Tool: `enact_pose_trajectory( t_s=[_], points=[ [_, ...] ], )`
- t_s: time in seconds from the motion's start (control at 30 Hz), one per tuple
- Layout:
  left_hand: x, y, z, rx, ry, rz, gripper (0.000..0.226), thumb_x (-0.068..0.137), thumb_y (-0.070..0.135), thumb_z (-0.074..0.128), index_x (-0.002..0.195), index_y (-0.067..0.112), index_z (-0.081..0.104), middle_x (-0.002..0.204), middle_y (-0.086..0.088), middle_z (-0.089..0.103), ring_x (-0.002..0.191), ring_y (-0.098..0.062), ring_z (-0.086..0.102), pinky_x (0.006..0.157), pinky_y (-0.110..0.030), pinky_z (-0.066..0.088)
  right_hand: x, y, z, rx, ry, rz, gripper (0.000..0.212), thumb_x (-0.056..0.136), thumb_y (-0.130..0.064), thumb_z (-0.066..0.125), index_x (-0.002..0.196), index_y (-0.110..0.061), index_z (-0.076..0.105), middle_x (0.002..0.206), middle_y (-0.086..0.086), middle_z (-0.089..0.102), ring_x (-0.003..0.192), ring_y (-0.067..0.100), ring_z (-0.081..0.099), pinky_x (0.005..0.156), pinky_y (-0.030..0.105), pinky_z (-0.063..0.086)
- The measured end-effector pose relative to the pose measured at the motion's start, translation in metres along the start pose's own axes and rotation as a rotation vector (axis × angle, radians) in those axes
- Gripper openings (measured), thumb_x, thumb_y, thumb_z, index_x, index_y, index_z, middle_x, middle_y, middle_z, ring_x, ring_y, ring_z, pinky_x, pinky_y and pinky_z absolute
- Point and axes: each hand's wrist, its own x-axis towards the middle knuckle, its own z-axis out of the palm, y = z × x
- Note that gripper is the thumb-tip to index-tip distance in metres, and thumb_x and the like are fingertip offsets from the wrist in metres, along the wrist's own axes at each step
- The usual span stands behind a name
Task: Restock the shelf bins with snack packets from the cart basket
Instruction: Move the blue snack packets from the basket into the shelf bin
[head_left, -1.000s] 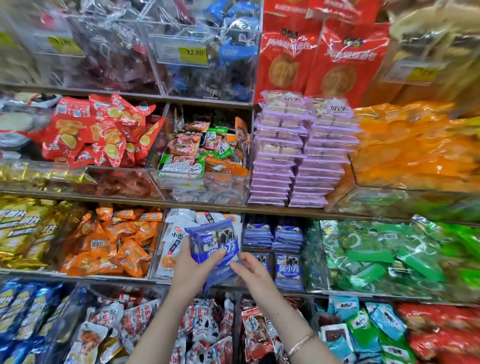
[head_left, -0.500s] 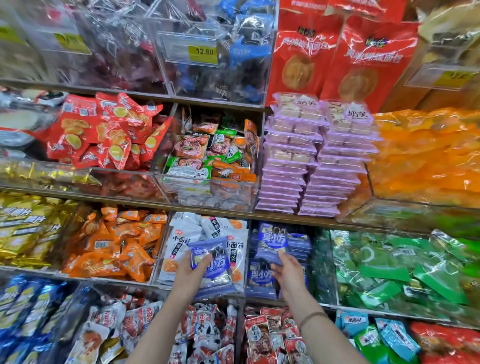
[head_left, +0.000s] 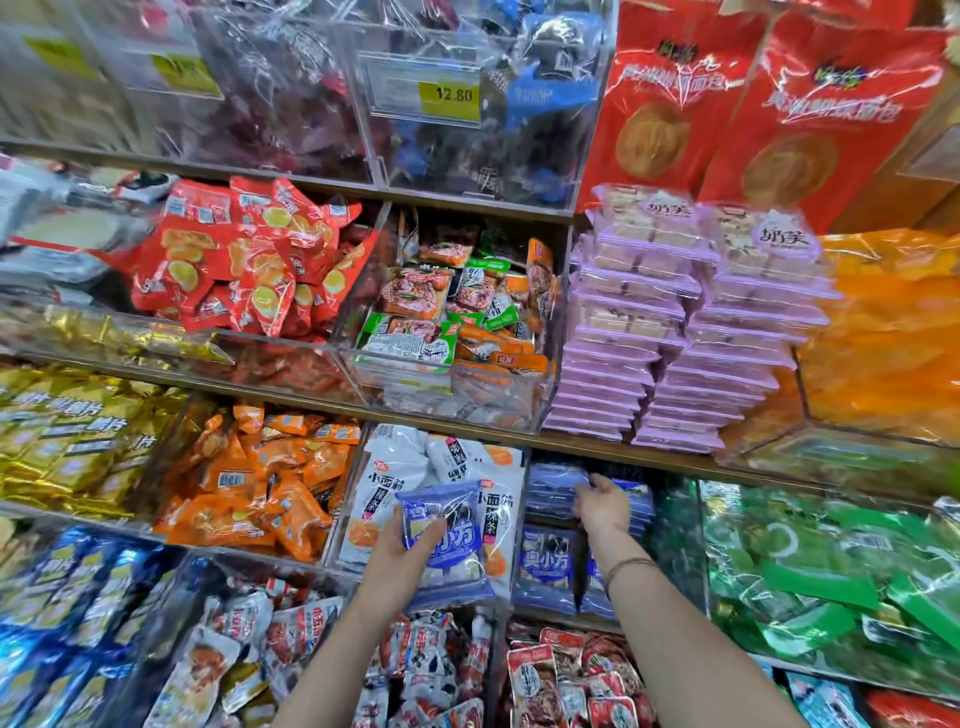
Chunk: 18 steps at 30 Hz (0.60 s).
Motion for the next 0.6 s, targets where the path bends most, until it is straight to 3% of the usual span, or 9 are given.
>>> enact_pose_trajectory(
  t_s=[0.1, 0.17, 0.23, 0.33, 0.4, 0.47, 0.6],
  points=[
    [-0.001, 0.0, 0.001, -0.028, -0.003, -0.002, 0.086, 0.087, 0.052, 0.057, 0.153, 0.017, 0.014, 0.159, -0.001, 0.016, 0.145, -0.021, 0.019, 0.115, -0.041, 0.021, -0.02, 0.005, -0.013, 0.064, -0.06, -0.052, 0.053, 0.093, -0.006, 0.054, 0.142, -0.005, 0.034, 0.106, 0.026, 0.06, 0.081, 0.022, 0.054, 0.091, 0.034, 0.047],
    [-0.003, 0.0, 0.001, -0.074, 0.005, 0.005, 0.085, 0.087, 0.051, 0.059, 0.152, 0.018, 0.015, 0.159, -0.001, 0.018, 0.144, -0.022, 0.022, 0.114, -0.042, 0.023, -0.038, 0.014, -0.021, 0.065, -0.061, -0.105, 0.049, 0.093, -0.006, 0.055, 0.139, -0.005, 0.038, 0.093, 0.025, 0.059, 0.082, 0.02, 0.054, 0.102, 0.041, 0.043],
    [-0.005, -0.001, 0.003, -0.13, 0.025, -0.001, 0.084, 0.087, 0.05, 0.059, 0.152, 0.02, 0.017, 0.159, -0.002, 0.018, 0.144, -0.023, 0.022, 0.114, -0.045, 0.024, -0.06, 0.022, -0.027, 0.06, -0.104, -0.154, 0.036, 0.092, -0.009, 0.056, 0.128, -0.006, 0.049, 0.083, 0.011, 0.058, 0.075, 0.016, 0.055, 0.091, 0.036, 0.048],
    [-0.011, 0.0, 0.013, -0.244, 0.056, -0.04, 0.085, 0.086, 0.051, 0.06, 0.152, 0.022, 0.015, 0.159, -0.002, 0.016, 0.144, -0.025, 0.023, 0.113, -0.049, 0.026, -0.102, 0.029, -0.031, 0.008, -0.326, -0.224, 0.014, 0.093, -0.024, 0.057, 0.106, -0.021, 0.062, 0.091, 0.001, 0.062, 0.076, 0.013, 0.059, 0.067, 0.023, 0.048],
    [-0.014, 0.003, 0.023, -0.286, 0.061, -0.053, 0.085, 0.085, 0.051, 0.061, 0.152, 0.022, 0.017, 0.158, -0.002, 0.019, 0.142, -0.027, 0.027, 0.11, -0.048, 0.028, -0.128, 0.031, -0.029, -0.044, -0.5, -0.262, 0.011, 0.091, -0.037, 0.057, 0.097, -0.033, 0.065, 0.094, -0.01, 0.065, 0.082, 0.006, 0.062, 0.07, 0.018, 0.046],
    [-0.017, 0.008, 0.034, -0.305, 0.05, -0.045, 0.083, 0.085, 0.05, 0.061, 0.151, 0.022, 0.019, 0.157, -0.002, 0.022, 0.14, -0.026, 0.03, 0.109, -0.046, 0.03, -0.148, 0.032, -0.028, -0.021, -0.554, -0.268, 0.012, 0.085, -0.045, 0.06, 0.091, -0.038, 0.067, 0.088, -0.019, 0.068, 0.08, 0.001, 0.063, 0.073, 0.019, 0.045],
    [-0.018, 0.015, 0.051, -0.264, 0.011, 0.024, 0.081, 0.086, 0.051, 0.06, 0.151, 0.02, 0.022, 0.157, -0.002, 0.024, 0.141, -0.022, 0.029, 0.109, -0.04, 0.029, -0.158, 0.035, -0.036, 0.29, -0.543, -0.131, 0.028, 0.075, -0.035, 0.066, 0.097, -0.018, 0.069, 0.069, -0.003, 0.065, 0.057, 0.013, 0.06, 0.051, 0.023, 0.046]
  ],
)
